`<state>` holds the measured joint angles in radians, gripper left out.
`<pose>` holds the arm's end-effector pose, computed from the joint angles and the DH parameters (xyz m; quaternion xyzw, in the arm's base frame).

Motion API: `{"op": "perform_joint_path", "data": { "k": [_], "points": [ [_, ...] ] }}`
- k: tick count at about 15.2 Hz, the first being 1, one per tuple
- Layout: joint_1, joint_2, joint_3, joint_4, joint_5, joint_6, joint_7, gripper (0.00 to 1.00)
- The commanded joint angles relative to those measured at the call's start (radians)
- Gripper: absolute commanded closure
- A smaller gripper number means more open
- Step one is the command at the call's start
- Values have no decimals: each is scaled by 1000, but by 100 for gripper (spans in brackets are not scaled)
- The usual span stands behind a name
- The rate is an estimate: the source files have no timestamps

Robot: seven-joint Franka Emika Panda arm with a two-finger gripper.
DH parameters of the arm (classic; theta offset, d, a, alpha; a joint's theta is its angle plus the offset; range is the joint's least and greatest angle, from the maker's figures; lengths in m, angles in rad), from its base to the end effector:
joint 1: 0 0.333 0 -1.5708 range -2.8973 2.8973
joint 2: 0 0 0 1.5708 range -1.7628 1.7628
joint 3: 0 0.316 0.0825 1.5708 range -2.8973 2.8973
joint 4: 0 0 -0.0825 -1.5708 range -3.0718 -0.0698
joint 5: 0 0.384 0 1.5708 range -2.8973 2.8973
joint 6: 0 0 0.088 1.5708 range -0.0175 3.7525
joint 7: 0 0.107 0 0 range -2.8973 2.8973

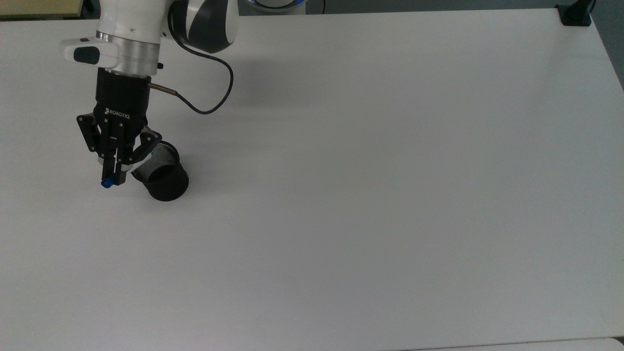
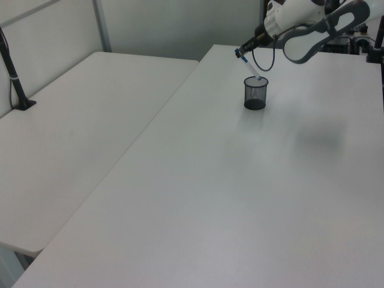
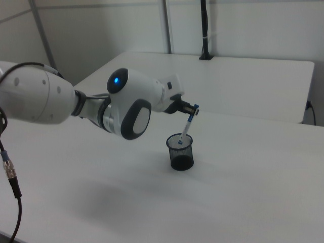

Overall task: Insert the marker
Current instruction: 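Carry the marker over the black mesh cup and lower it in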

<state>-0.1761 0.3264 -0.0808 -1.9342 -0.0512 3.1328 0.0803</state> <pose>0.6471 -0.1600 0.4241 0.8979 -0.1219 0.4189 0.0590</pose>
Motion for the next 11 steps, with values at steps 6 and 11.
{"op": "perform_joint_path", "data": {
  "k": [6,11],
  "points": [
    [0,-30,3,-140,-9,145,-53,62],
    [10,-82,4,-138,-3,80,-24,13]
  ]
}}
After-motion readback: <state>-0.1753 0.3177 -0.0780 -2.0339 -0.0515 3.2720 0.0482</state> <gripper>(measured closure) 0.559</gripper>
